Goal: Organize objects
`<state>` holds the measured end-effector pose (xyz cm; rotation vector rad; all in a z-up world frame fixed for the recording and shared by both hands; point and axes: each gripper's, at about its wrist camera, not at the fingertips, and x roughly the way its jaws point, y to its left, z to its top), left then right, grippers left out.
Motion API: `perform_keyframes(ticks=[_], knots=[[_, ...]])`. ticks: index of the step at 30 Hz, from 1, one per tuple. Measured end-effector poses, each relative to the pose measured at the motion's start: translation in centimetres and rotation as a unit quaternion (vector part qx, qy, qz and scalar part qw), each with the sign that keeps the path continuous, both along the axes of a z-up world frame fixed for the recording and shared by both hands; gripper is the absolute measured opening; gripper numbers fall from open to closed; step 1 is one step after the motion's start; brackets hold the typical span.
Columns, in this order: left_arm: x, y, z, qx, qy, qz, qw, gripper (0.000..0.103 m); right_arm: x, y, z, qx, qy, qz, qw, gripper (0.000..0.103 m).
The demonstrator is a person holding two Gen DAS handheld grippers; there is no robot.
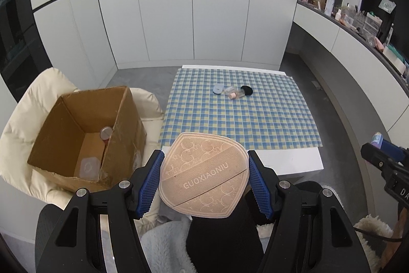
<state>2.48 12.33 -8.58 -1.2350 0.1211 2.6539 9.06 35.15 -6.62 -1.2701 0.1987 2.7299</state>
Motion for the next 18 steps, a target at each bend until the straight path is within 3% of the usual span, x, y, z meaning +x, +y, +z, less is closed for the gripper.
perform_keyframes(ticks=[18], knots=[[-0.4, -1.5, 0.4, 0.008, 0.007, 0.016, 0.9998, 0.065, -0.9, -1.0, -0.1, 0.002, -0.005, 0.008, 1.0, 0.061]])
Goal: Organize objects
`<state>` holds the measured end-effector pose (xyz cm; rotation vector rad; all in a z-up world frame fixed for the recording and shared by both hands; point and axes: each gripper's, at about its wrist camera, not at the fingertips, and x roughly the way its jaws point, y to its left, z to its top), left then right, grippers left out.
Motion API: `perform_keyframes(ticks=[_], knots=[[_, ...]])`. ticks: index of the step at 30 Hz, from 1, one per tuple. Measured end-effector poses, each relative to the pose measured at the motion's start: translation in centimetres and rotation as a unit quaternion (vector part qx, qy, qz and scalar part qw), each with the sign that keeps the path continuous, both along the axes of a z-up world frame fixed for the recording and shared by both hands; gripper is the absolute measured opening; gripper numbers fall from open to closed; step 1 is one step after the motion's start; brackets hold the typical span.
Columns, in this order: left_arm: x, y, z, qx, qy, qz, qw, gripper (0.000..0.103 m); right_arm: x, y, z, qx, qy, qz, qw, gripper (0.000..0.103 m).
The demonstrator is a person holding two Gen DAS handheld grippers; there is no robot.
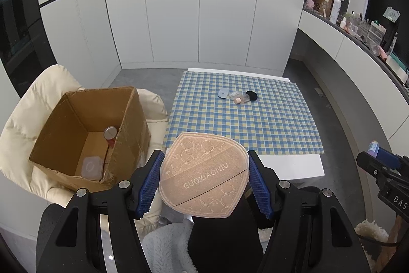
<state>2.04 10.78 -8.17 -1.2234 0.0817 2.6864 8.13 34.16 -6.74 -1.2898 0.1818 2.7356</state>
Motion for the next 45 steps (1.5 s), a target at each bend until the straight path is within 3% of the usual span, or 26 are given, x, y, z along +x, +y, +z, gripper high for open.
perform_keyframes(ticks=[10, 22, 33, 45], knots=[[0.3, -2.0, -0.4, 0.004, -0.007, 0.028, 0.9996, 0.065, -0.7, -1.3, 0.1, 0.006, 0.003, 0.019, 1.0, 0.06], [1.7, -9.2, -0.3, 0.005, -0.006, 0.116, 0.9932, 0.065, -3.5, -7.0, 0.8, 0.004, 0.025, 0.091, 0.996, 0.061], [4.0, -16.9, -0.5, 0.01, -0.011, 0.215, 0.9766, 0.065, -6.7, -14.6, 0.7, -0.011, 0.022, 0.184, 0.983, 0.061], [5.0, -23.3, -1.2, 0.015, -0.019, 0.295, 0.9553, 0.065, -7.9, -25.5, 0.3, -0.005, 0.022, 0.307, 0.952, 0.061]])
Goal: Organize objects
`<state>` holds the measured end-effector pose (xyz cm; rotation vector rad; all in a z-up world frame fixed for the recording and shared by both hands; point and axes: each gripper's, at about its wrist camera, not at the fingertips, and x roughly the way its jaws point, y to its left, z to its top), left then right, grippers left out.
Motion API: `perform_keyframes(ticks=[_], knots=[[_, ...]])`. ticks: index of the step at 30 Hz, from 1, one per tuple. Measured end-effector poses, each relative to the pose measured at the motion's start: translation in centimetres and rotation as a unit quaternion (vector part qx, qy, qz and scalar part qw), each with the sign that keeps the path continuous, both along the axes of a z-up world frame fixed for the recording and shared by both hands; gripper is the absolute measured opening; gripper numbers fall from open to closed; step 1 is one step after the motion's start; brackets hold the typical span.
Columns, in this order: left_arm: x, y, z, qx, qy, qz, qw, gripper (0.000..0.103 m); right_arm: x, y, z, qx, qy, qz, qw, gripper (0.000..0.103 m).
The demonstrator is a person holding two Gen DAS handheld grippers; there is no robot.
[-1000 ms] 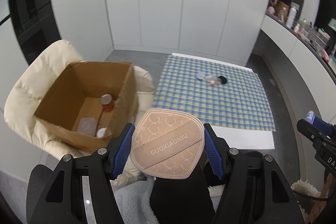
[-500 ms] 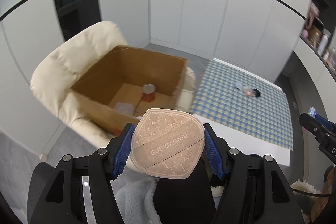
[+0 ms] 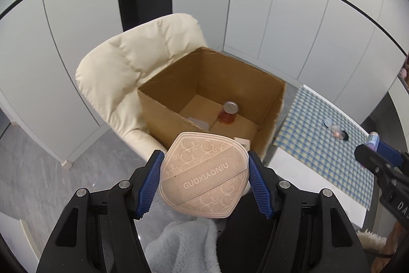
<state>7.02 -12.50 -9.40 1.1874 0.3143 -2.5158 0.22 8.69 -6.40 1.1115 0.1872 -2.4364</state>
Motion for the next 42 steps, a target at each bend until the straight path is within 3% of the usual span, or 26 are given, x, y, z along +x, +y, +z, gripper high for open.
perform_keyframes(ticks=[17, 27, 42], knots=[[-2.7, -2.0, -2.5, 0.006, -0.026, 0.025, 0.9993, 0.065, -2.6, -3.5, -3.0, 0.031, -0.026, 0.039, 0.998, 0.061], [-6.7, -2.7, -2.2, 0.004, -0.003, 0.031, 0.9995, 0.065, -6.0, -5.4, -4.7, 0.04, -0.039, 0.047, 0.997, 0.061], [-14.0, -5.5, -6.2, 0.008, -0.028, 0.054, 0.9981, 0.065, -13.0, -9.8, -8.8, 0.058, -0.066, 0.054, 0.995, 0.061]])
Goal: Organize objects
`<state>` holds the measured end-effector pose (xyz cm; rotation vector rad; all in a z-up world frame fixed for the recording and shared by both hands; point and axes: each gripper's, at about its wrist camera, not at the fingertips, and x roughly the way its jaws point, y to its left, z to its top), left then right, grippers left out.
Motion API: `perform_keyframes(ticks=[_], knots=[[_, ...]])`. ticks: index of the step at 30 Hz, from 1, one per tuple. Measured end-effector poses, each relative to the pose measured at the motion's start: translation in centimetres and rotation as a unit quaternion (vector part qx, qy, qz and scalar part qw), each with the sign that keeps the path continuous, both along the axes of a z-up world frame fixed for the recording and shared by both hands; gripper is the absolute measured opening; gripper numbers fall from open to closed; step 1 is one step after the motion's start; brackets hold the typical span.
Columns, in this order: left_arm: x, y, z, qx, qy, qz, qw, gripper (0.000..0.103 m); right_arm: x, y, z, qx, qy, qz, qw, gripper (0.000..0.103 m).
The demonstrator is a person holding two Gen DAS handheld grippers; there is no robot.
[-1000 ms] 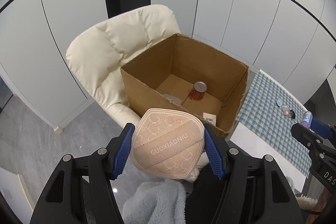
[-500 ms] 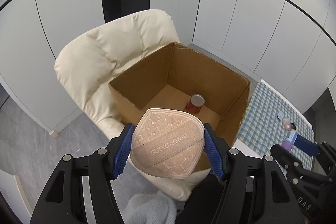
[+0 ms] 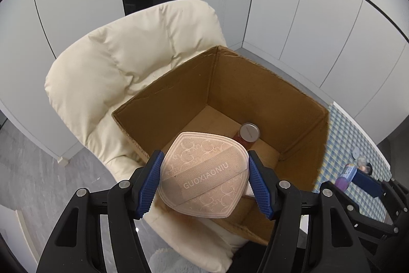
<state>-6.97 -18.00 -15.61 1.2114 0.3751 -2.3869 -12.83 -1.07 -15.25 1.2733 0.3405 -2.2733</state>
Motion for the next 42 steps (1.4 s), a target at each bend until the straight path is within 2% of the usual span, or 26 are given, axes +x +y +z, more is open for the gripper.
perform_keyframes(ticks=[14, 20, 35, 38, 40, 42], knots=[[-4.7, -2.8, -4.8, 0.024, -0.042, 0.017, 0.9987, 0.065, -6.2, -5.3, -4.0, 0.013, -0.007, 0.013, 1.0, 0.061], [-5.6, -3.2, -6.2, 0.029, -0.057, 0.019, 0.9978, 0.065, -7.5, -6.7, -5.6, 0.015, -0.017, 0.016, 1.0, 0.061], [-5.6, -3.3, -6.8, 0.032, -0.058, 0.025, 0.9975, 0.066, -7.5, -7.3, -7.1, 0.018, -0.031, 0.02, 0.999, 0.061], [-5.5, -3.2, -6.4, 0.017, -0.053, 0.032, 0.998, 0.07, -7.4, -7.3, -7.1, 0.018, -0.029, 0.024, 0.999, 0.061], [-5.3, -3.0, -5.9, -0.003, -0.052, 0.044, 0.9976, 0.077, -7.5, -7.1, -7.0, 0.015, -0.031, 0.02, 0.999, 0.076], [-5.0, -3.2, -5.6, -0.011, -0.049, 0.06, 0.9969, 0.091, -7.8, -6.5, -6.9, 0.009, -0.031, 0.007, 0.999, 0.085]])
